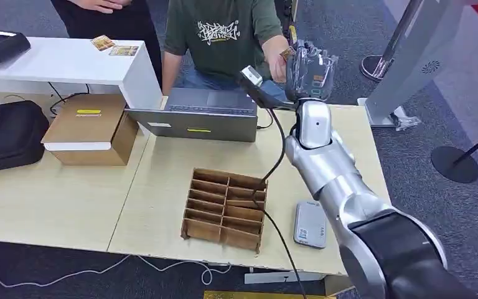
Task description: Pass the card to the sensor for recognition and then transmit it.
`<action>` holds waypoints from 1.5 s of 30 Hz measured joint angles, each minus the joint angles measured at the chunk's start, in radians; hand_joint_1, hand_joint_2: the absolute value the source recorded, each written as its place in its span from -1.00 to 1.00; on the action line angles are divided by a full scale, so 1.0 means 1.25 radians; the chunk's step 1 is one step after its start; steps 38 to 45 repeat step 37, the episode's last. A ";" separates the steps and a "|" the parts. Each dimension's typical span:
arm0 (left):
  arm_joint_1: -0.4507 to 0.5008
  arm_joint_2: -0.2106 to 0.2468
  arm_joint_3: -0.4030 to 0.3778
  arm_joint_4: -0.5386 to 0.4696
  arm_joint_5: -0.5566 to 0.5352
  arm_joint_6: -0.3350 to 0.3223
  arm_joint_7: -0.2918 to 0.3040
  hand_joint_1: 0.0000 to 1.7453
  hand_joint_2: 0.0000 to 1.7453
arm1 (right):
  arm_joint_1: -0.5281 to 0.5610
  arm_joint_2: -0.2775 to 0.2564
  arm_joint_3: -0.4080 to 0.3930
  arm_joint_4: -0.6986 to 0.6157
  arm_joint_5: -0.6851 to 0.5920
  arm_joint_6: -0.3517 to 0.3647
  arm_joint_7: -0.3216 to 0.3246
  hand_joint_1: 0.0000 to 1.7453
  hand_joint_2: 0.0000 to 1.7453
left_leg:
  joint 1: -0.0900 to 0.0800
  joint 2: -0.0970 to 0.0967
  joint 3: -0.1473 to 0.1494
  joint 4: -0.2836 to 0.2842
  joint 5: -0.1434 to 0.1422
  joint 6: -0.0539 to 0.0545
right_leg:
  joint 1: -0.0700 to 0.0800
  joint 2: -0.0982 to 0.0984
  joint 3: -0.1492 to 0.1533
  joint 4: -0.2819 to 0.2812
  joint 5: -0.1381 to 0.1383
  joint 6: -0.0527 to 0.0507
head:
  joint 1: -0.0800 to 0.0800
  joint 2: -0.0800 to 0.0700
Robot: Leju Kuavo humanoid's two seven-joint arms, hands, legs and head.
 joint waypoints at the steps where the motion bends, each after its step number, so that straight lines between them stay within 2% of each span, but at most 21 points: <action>1: 0.000 0.000 0.000 0.000 0.000 0.000 0.000 -1.00 -1.00 | 0.000 -0.001 0.002 0.001 0.000 0.000 0.000 1.00 1.00 | 0.000 0.000 0.000 0.000 0.000 0.000 | 0.000 0.000 0.000 0.000 0.000 0.000 | 0.000 0.000; 6: 0.000 0.000 0.000 0.000 0.000 0.000 0.000 -1.00 -1.00 | -0.002 -0.004 0.010 0.005 0.000 0.000 0.002 1.00 1.00 | 0.000 0.000 0.000 0.000 0.000 0.000 | 0.000 0.000 0.000 0.000 0.000 0.000 | 0.000 0.000; 7: 0.000 0.000 0.000 0.000 0.000 0.000 0.000 -1.00 -1.00 | -0.003 -0.004 0.011 0.007 0.000 0.000 0.002 -0.32 1.00 | 0.000 0.000 0.000 0.000 0.000 0.000 | 0.000 0.000 0.000 0.000 0.000 0.000 | 0.000 0.000; 8: 0.000 0.000 0.000 0.000 0.000 -0.001 0.000 -1.00 -1.00 | -0.004 -0.004 0.011 0.009 -0.002 0.000 0.002 -0.32 1.00 | 0.000 0.000 0.000 0.000 0.000 0.000 | 0.000 0.000 0.000 0.000 0.000 0.000 | 0.000 0.000; 9: 0.000 0.000 0.000 0.000 0.000 -0.001 0.002 -1.00 -1.00 | -0.005 -0.004 0.012 0.013 -0.005 0.000 0.002 -1.00 1.00 | 0.000 0.000 0.000 0.000 0.000 0.000 | 0.000 0.000 0.000 0.000 0.000 0.000 | 0.000 0.000; 23: -0.003 0.000 0.000 0.000 0.003 -0.002 0.002 -1.00 -1.00 | -0.026 -0.004 0.013 0.065 0.000 0.009 0.000 -1.00 1.00 | 0.000 0.000 0.000 0.000 0.000 0.000 | 0.000 0.000 0.000 0.000 0.000 0.000 | 0.000 0.000; 45: -0.003 0.001 0.000 0.000 0.016 -0.003 0.002 -1.00 -1.00 | -0.025 -0.004 0.024 0.071 0.000 0.000 0.009 -1.00 1.00 | 0.000 0.000 0.000 0.000 0.000 0.000 | 0.000 0.000 0.000 0.000 0.000 0.000 | 0.000 0.000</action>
